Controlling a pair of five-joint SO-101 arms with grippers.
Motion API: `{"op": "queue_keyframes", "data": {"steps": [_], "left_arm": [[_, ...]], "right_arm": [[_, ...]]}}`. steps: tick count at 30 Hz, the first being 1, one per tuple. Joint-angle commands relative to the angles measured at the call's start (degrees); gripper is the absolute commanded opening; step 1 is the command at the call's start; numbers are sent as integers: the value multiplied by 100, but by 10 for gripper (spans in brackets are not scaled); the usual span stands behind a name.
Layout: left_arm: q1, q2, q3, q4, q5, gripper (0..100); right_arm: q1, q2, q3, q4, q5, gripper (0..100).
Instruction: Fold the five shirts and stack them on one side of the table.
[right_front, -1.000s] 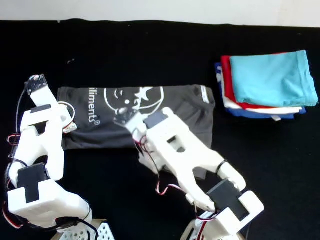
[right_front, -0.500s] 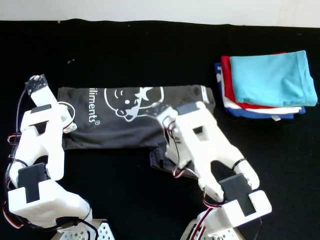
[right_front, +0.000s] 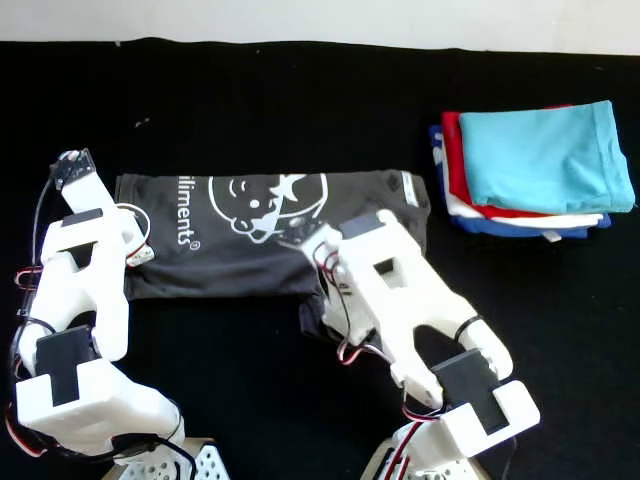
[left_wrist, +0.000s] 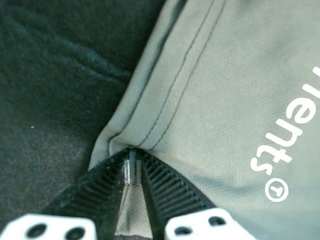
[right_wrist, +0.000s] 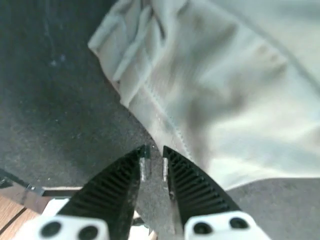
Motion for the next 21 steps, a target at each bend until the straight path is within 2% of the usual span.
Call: {"op": "queue_keyframes", "data": {"steps": [1, 3, 8, 15, 21], "left_arm": [[40, 4, 13, -202, 44, 10], [40, 4, 13, -202, 44, 10], [40, 4, 4, -202, 44, 10], [40, 4, 4, -202, 44, 10], [40, 4, 4, -202, 44, 10]], "right_arm": [[-48, -233, -541, 505, 35, 60], [-48, -233, -629, 673, 26, 105], [-321, -215, -514, 664, 62, 312], [-919, -207, 462, -497, 70, 303], [-699, 646, 734, -1174, 70, 286]]}}
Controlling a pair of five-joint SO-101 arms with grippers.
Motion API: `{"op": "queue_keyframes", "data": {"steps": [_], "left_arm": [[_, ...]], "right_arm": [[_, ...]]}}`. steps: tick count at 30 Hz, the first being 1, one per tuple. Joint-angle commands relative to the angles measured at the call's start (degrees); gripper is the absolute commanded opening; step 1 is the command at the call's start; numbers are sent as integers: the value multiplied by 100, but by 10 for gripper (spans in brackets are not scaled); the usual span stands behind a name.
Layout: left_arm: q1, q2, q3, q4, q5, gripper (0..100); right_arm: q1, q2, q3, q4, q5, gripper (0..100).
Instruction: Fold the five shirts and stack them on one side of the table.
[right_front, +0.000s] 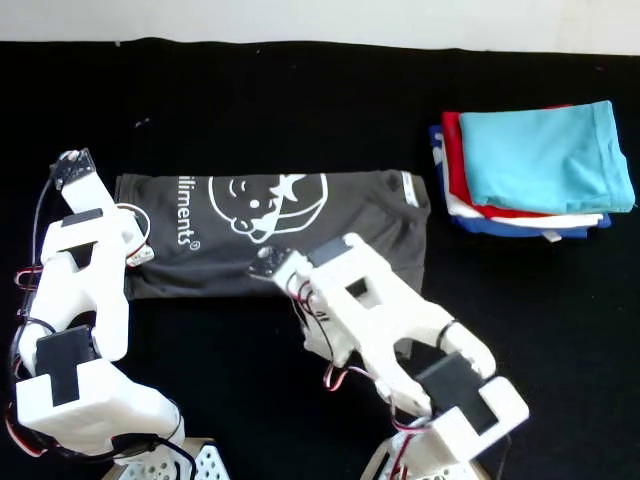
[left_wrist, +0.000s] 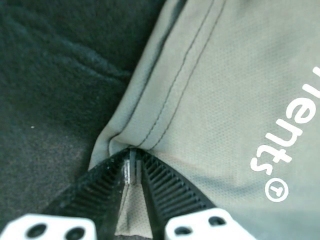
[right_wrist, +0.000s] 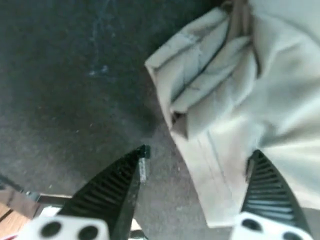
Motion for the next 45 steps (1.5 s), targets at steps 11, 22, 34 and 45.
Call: {"op": "queue_keyframes", "data": {"steps": [11, 22, 34, 45], "left_arm": [[40, 4, 4, -202, 44, 10], [40, 4, 4, -202, 44, 10], [40, 4, 4, -202, 44, 10], [40, 4, 4, -202, 44, 10]], "right_arm": [[347, 1569, -1077, -101, 35, 9], [875, 1525, -3266, 1974, 62, 5], [1560, 1982, -5569, 2484, 580, 5], [1833, 4215, -8954, 2141, -273, 100]]}}
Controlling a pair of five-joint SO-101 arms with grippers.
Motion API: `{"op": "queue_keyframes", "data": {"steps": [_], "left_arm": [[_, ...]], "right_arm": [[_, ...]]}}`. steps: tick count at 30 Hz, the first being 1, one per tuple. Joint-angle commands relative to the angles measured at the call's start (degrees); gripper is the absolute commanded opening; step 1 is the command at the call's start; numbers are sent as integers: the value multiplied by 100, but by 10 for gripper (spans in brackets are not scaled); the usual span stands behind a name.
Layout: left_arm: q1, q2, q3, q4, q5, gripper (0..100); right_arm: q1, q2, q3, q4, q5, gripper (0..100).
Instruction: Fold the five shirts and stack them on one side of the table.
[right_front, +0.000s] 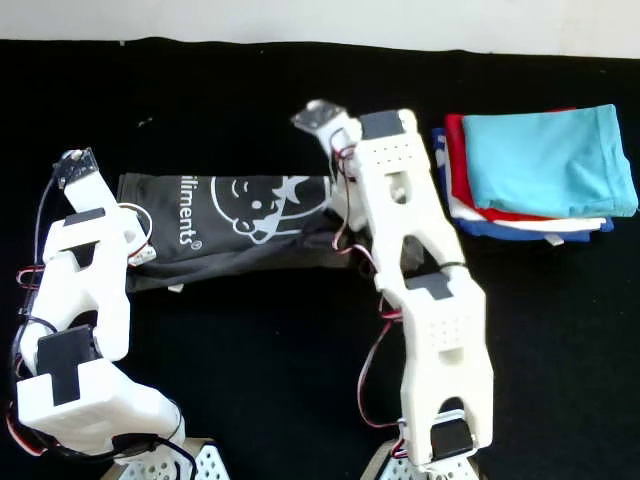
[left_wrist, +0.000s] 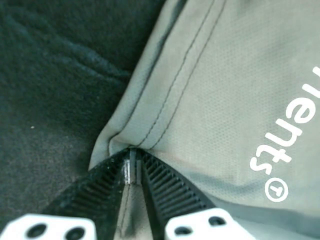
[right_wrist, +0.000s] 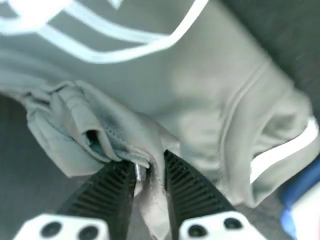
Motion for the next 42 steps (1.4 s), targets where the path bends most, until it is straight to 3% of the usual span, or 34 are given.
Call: {"op": "queue_keyframes", "data": {"steps": [1, 3, 8, 18, 22, 27, 31, 38, 42], "left_arm": [[31, 4, 4, -202, 44, 10], [31, 4, 13, -202, 44, 10], [31, 4, 13, -202, 44, 10], [31, 4, 13, -202, 35, 10], [31, 4, 13, -202, 35, 10], [31, 4, 13, -202, 35, 10], [31, 4, 13, -202, 35, 10], [31, 4, 13, -202, 35, 10], [31, 4, 13, -202, 35, 10]], "right_arm": [[84, 479, -1244, -75, -580, 135], [163, 804, -1745, -66, -985, 188], [418, 1218, -2862, -13, -1512, 197], [382, 1200, -3820, 690, -1565, 173], [-84, 681, -3380, 699, -1556, 1], [-1024, -347, -1543, 655, -1530, 5], [-1587, -224, -523, 400, -1530, 5], [-1807, 558, -321, -382, -1538, 5], [-1851, 927, -321, -215, -1538, 5]]}}
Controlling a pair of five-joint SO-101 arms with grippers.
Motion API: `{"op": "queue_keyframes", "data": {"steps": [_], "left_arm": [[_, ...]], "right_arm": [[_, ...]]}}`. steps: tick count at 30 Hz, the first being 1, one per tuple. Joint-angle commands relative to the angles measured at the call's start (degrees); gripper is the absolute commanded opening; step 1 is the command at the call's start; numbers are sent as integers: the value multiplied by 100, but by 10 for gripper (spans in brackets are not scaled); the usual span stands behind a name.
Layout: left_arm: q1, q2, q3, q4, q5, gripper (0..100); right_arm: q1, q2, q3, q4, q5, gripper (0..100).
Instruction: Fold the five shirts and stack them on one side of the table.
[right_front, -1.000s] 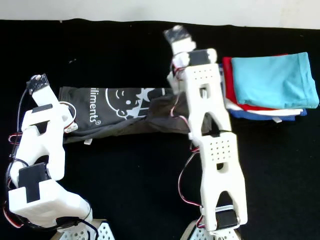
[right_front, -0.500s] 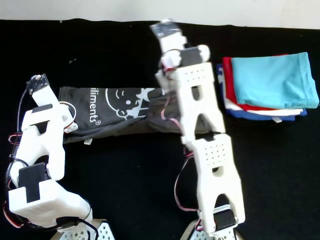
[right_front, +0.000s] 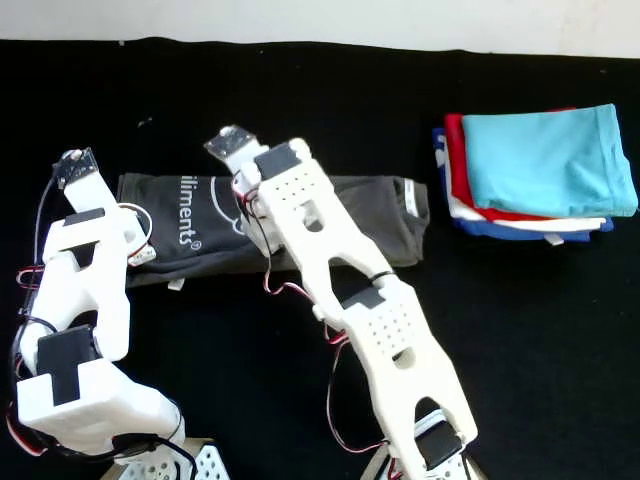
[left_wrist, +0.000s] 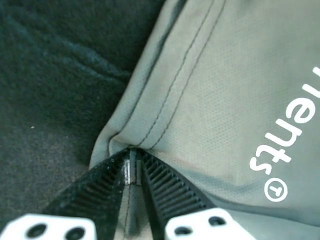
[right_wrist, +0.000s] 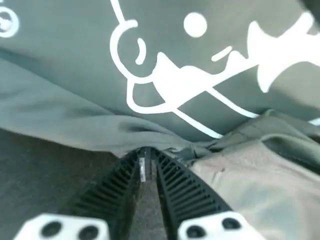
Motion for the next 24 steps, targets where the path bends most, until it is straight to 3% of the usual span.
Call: {"op": "queue_keyframes", "data": {"steps": [1, 9, 19, 24], "left_arm": [[31, 4, 13, -193, 35, 10], [31, 4, 13, -193, 35, 10], [31, 4, 13, -193, 35, 10], [31, 4, 13, -193, 35, 10]], "right_arm": [[-127, 66, 4, 224, -18, 5], [-127, -725, -796, 919, 229, 5], [1174, -1288, -892, 945, 220, 5], [1226, -919, -347, 796, 229, 5]]}}
